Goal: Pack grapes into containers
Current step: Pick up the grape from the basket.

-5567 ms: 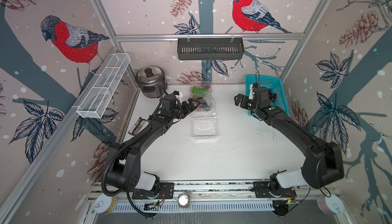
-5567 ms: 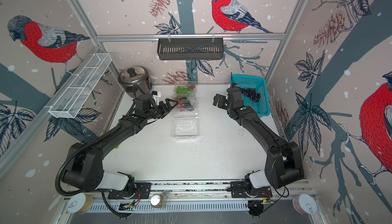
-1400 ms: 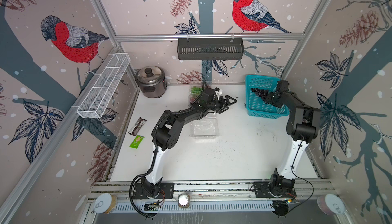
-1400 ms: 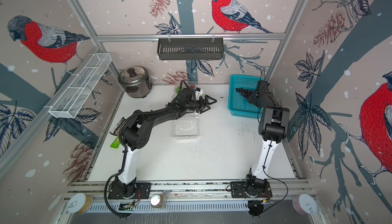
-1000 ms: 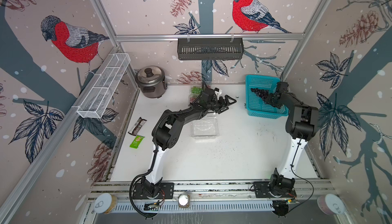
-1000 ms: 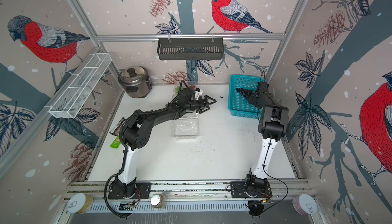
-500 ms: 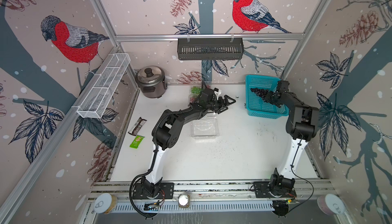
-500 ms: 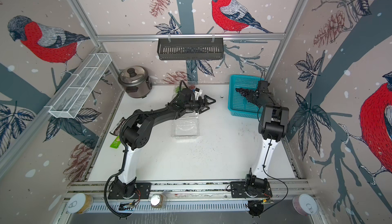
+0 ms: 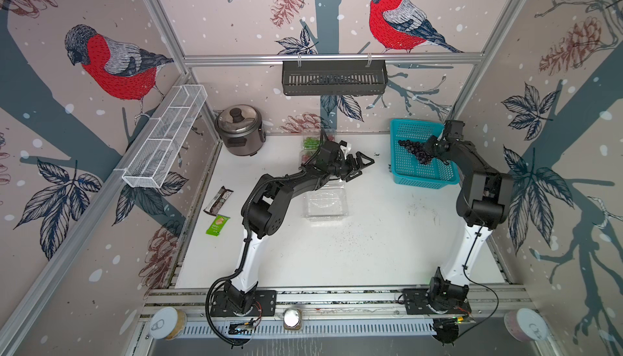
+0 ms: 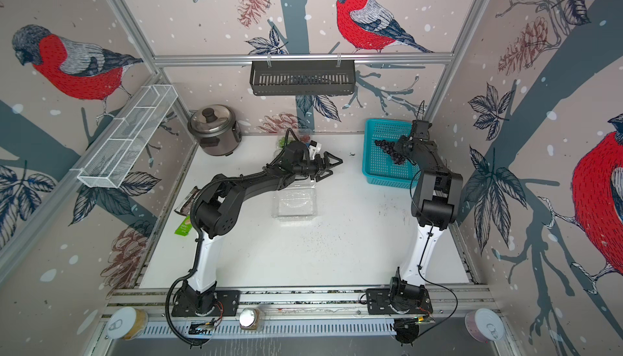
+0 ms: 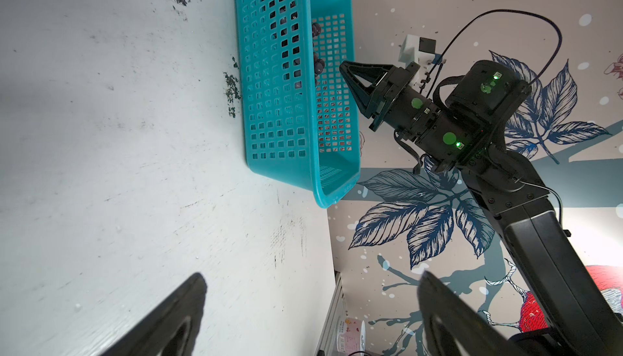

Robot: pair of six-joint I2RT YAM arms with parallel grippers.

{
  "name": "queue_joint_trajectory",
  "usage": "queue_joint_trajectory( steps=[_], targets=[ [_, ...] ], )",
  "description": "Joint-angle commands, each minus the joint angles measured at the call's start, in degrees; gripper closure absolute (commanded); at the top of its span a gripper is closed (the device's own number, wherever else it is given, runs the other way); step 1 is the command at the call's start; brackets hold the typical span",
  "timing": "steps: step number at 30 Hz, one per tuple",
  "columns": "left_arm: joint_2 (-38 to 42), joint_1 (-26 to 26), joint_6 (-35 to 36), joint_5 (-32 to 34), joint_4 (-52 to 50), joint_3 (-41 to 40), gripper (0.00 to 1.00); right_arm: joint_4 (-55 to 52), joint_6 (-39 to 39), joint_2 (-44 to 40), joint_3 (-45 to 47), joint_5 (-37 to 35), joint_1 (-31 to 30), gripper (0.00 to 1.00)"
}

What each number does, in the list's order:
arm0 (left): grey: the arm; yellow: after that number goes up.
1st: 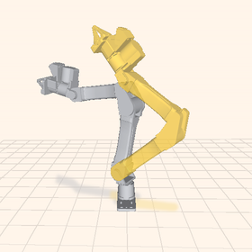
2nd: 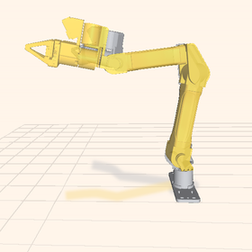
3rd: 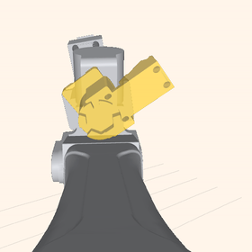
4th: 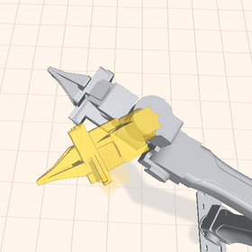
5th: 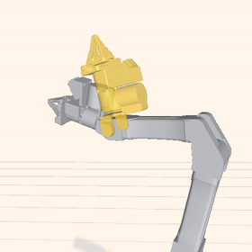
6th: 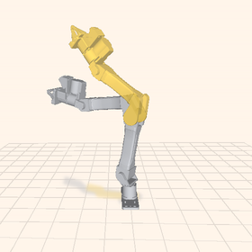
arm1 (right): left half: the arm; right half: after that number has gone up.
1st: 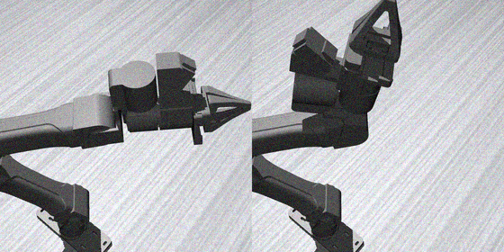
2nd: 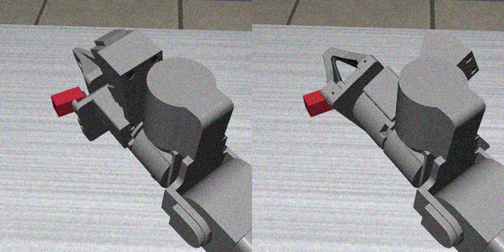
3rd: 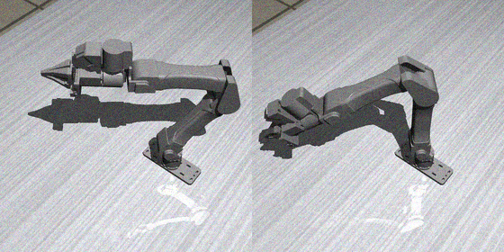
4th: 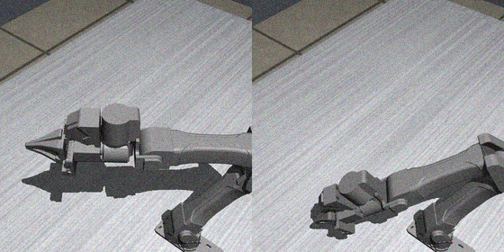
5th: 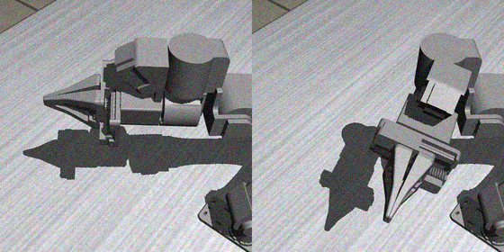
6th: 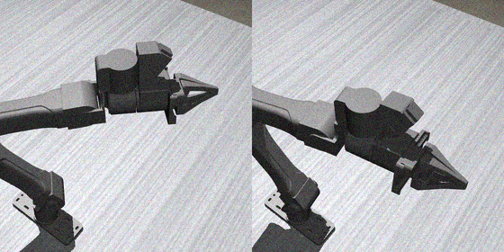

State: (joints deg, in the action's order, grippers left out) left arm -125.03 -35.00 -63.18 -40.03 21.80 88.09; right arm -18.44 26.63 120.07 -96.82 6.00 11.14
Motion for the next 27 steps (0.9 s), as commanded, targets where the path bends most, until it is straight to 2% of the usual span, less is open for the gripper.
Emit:
queue_joint_trajectory(
  steps=[1,3,5,7,11,20,27],
  targets=[
    [0.3,-0.1,-1.2,-0.7,3.4,-0.1,0.03,-1.6,-1.3,0.5,0.9,-1.6,0.8,0.74],
    [0.1,0.0,-1.3,-0.8,3.4,0.0,0.03,-2.7,-2.0,1.4,1.3,-2.6,1.1,0.61],
    [0.2,0.0,-1.2,-0.8,3.4,0.1,0.03,-2.7,-2.4,1.9,2.2,-3.7,1.4,0.53],
    [0.1,0.0,-1.2,-0.8,3.3,0.2,0.03,-1.9,-2.1,2.3,3.1,-3.4,1.7,0.50],
    [-0.1,0.0,-1.2,-0.8,3.3,0.3,0.03,-1.1,-1.5,4.0,3.1,-1.7,1.8,0.50],
    [-0.4,0.0,-1.1,-1.0,3.2,0.4,0.03,7.1,1.8,6.1,5.6,6.4,2.2,0.63],
    [-0.7,0.1,-1.2,-1.0,3.2,0.3,0.03,16.1,4.5,4.4,9.6,11.9,2.1,0.77]
  ],
)
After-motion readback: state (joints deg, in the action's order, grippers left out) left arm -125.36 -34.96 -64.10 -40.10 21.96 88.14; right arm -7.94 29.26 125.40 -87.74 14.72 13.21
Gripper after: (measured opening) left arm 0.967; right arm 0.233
